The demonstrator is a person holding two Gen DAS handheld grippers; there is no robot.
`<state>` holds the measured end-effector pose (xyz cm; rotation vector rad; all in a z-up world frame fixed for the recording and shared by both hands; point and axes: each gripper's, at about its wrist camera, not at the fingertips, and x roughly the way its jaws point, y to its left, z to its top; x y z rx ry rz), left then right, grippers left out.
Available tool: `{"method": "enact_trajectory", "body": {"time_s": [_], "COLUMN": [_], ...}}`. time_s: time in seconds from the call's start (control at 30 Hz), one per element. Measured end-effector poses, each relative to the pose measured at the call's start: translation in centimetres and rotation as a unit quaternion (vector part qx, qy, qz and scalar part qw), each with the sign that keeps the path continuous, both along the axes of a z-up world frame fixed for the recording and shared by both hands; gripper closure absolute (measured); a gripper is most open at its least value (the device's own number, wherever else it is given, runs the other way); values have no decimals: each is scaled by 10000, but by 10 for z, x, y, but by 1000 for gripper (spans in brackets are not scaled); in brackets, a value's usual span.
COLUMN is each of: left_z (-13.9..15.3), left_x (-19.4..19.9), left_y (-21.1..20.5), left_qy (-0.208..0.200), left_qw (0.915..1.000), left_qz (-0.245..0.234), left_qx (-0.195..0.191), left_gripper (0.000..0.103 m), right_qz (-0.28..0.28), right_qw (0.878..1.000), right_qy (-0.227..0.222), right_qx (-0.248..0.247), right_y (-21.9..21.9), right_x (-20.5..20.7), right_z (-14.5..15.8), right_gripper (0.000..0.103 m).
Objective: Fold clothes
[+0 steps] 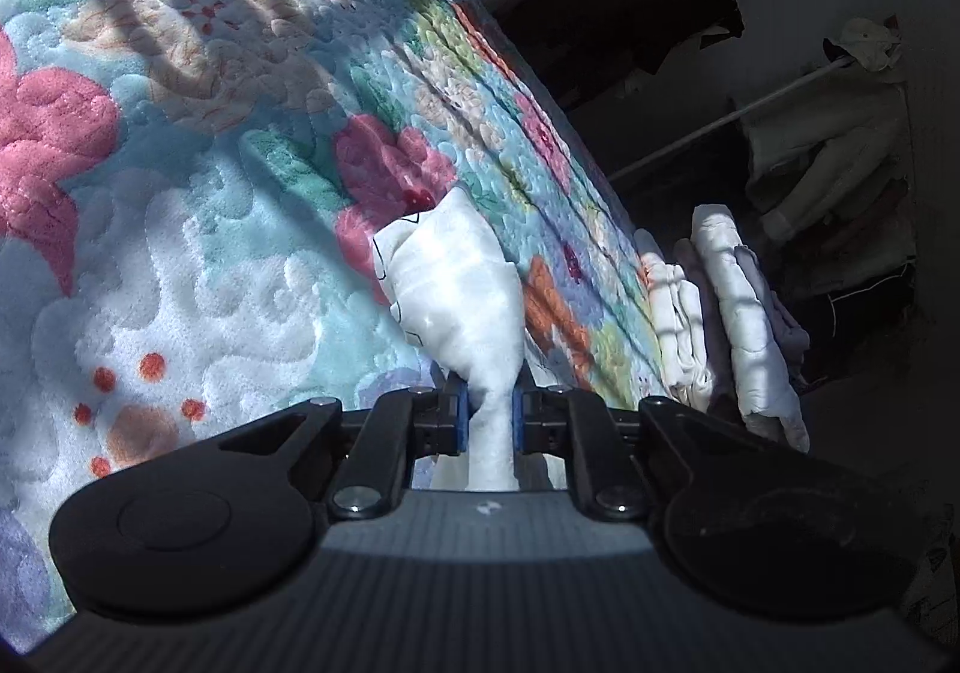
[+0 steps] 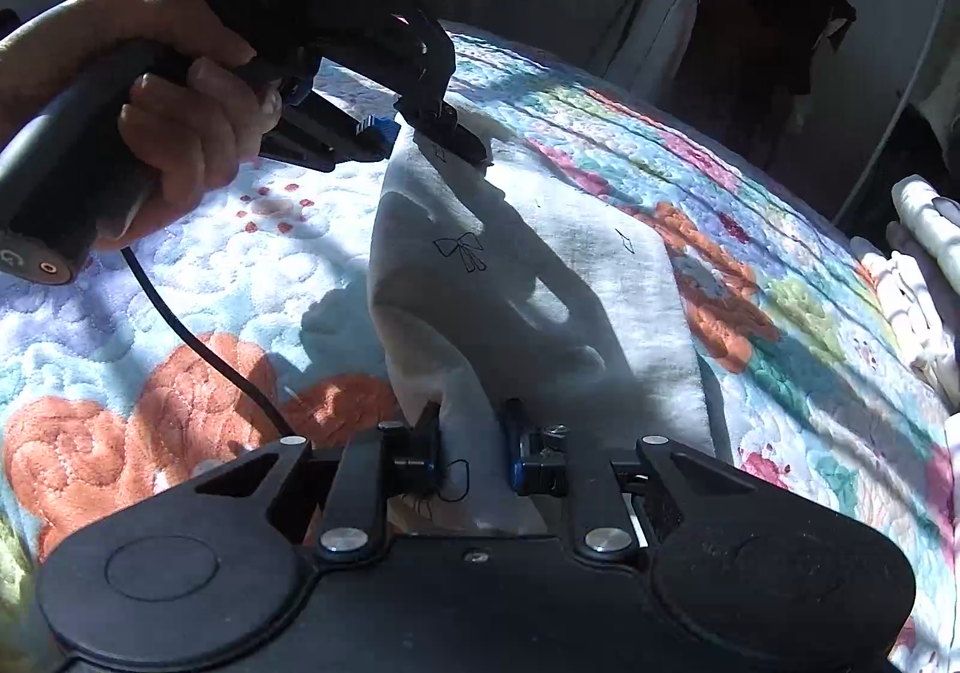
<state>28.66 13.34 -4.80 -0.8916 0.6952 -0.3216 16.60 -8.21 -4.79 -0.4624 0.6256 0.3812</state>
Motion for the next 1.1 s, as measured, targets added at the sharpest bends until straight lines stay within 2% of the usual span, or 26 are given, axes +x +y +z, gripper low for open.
{"method": "enact_trajectory", "body": {"time_s": [0.07,0.13,0.17,0.27,0.33,0.37,0.43,0.5,0.6,0.67,0.8,0.87,0.9,0.93,1.0,1.03,1.07,1.1], "left_z": [20,46,55,71,66,62,54,42,32,33,40,42,43,44,46,47,48,49], "left_x": [-4,-11,-16,-37,-66,-82,-110,-109,-108,-109,-111,-110,-109,-107,-104,-103,-101,-100], "left_y": [-3,-3,-1,9,10,5,-3,-3,4,6,5,5,4,3,2,1,0,0], "left_qy": [-359,-757,-909,-967,-602,-408,-25,275,493,523,457,450,451,453,455,456,457,458], "left_qw": [9990,9945,9924,9918,9915,9901,9854,9842,9849,9853,9866,9878,9879,9880,9880,9881,9880,9880], "left_qz": [169,350,419,624,938,1021,1164,1131,1158,1141,1119,1092,1058,1024,955,921,887,853], "left_qx": [211,628,718,552,674,873,1241,1335,1191,1161,1095,1013,1040,1067,1121,1148,1175,1202], "left_gripper": [91,91,91,91,91,91,91,91,91,91,91,91,91,91,91,91,91,91], "right_qz": [40,62,75,311,724,967,1212,1158,1114,918,551,577,653,719,872,952,1042,1125], "right_qw": [9991,9963,9944,9899,9852,9840,9870,9919,9914,9911,9849,9857,9882,9914,9940,9938,9932,9923], "right_qy": [-408,-848,-1058,-1383,-1545,-1475,-1044,-501,130,378,887,833,694,486,147,3,-53,54], "right_qx": [-120,-85,-28,55,-144,-262,-183,169,671,890,1384,1344,1195,980,646,571,518,509], "right_y": [-6,-15,-20,-31,-32,-31,-31,-38,-50,-54,-61,-58,-54,-48,-38,-34,-31,-27], "right_x": [10,20,25,33,28,22,13,8,1,-3,-9,-15,-18,-23,-26,-24,-20,-13], "right_z": [17,40,54,84,87,82,73,58,37,32,28,23,18,12,0,-5,-9,-10], "right_gripper": [90,91,91,92,91,91,92,91,90,83,60,48,34,26,27,32,42,70]}}
